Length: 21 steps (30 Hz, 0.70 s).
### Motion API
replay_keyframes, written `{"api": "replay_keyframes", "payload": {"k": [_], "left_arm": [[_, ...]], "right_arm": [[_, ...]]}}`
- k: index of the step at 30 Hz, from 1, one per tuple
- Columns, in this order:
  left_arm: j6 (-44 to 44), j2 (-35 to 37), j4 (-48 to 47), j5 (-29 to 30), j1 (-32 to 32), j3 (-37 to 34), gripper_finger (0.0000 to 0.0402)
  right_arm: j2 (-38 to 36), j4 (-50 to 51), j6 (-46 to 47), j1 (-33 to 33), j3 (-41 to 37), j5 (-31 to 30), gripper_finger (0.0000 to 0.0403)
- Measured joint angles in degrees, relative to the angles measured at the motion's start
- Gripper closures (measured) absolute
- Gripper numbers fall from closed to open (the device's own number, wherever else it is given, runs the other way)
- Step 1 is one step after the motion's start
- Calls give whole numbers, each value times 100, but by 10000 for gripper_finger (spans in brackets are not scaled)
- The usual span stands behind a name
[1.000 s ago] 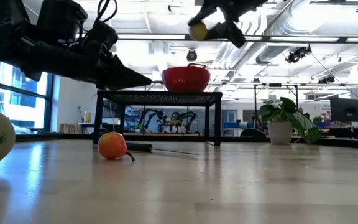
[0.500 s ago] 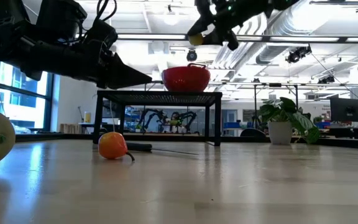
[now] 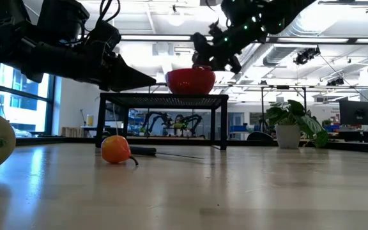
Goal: Pick & Place Fruit
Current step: Put the pear into the colander on the shelf
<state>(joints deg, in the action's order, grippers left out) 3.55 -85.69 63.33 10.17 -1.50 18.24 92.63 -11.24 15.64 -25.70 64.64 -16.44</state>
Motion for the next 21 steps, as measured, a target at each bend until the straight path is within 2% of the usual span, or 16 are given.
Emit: {"api": "replay_keyframes", "payload": {"k": [7, 15, 21], "left_arm": [[-71, 0, -4, 0, 0, 0, 402], [-78, 0, -4, 0, 1, 0, 402], [-80, 0, -4, 0, 1, 0, 402]], "right_arm": [[-138, -384, -683, 63, 0, 0, 295], [-882, -416, -1144, 397, 2, 1, 300], [-1406, 279, -1141, 703, 7, 30, 300]]}}
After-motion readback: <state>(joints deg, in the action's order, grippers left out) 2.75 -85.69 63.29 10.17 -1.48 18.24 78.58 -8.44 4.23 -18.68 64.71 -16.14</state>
